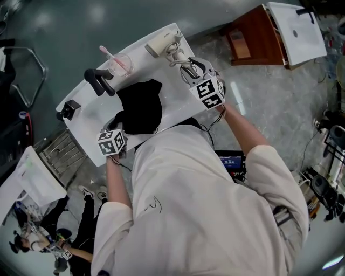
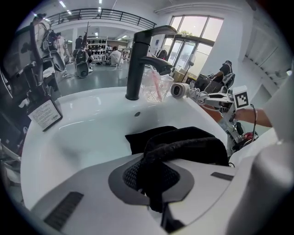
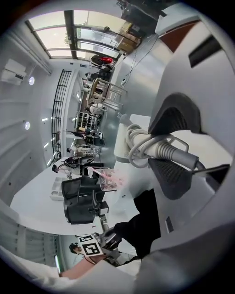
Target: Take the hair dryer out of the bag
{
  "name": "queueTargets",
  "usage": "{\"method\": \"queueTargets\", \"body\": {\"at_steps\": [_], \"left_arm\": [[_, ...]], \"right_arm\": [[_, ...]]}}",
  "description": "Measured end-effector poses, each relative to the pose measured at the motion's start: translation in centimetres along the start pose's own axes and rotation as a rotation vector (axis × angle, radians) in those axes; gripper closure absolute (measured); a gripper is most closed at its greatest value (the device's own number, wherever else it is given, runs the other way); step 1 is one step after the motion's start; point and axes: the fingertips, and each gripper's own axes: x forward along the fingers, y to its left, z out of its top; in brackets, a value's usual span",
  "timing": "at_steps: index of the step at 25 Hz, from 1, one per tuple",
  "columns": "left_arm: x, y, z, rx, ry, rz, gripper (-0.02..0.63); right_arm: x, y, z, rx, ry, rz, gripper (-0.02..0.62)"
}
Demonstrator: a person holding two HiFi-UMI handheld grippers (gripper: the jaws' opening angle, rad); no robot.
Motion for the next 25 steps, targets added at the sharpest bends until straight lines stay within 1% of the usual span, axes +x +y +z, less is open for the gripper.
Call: {"method": "queueTargets", "body": {"at_steps": [5, 10, 12, 13, 15, 17, 18, 22, 25], "left_arm": [[0.1, 0.2, -0.6, -0.005, 0.021, 0.018, 0.583], [0.3, 0.6, -0.6, -0.015, 0.03, 0.062, 0.583], [0.2, 0.5, -0.9, -0.029, 0.029, 0.078, 0.581], [0.2, 0.3, -1.1, -0.034, 0.028, 0.082, 0.581], [-0.1, 0.1, -1.3, -0.039, 0.022, 0.091, 0.578], [-0.4, 0.2, -1.1, -0.043, 0.006, 0.098, 0.492], [-0.5, 0.2, -1.1, -0.045, -0.003, 0.098, 0.462], [-1.9, 0.2, -0.6, -0.045, -0.062, 0.089, 0.41], [-3.6, 0.4, 0.0, -0.033, -0.117, 0.086, 0.388]], "right_arm": [[1.1, 0.2, -3.0, 0.023, 0.037, 0.003, 0.428], [1.8, -0.2, -3.4, 0.013, 0.024, -0.02, 0.425], [2.0, 0.1, -4.0, -0.004, 0.039, -0.016, 0.408], [2.0, 0.4, -4.4, -0.005, 0.045, -0.007, 0.378], [1.7, 0.9, -4.9, 0.007, 0.042, 0.011, 0.342], [1.3, 1.1, -4.8, 0.015, 0.025, 0.013, 0.324], [1.0, 1.2, -4.6, 0.016, 0.016, 0.01, 0.316], [-0.9, 1.5, -3.1, 0.01, -0.036, -0.013, 0.282], [-2.7, 1.4, -1.9, 0.003, -0.062, -0.05, 0.278]]}}
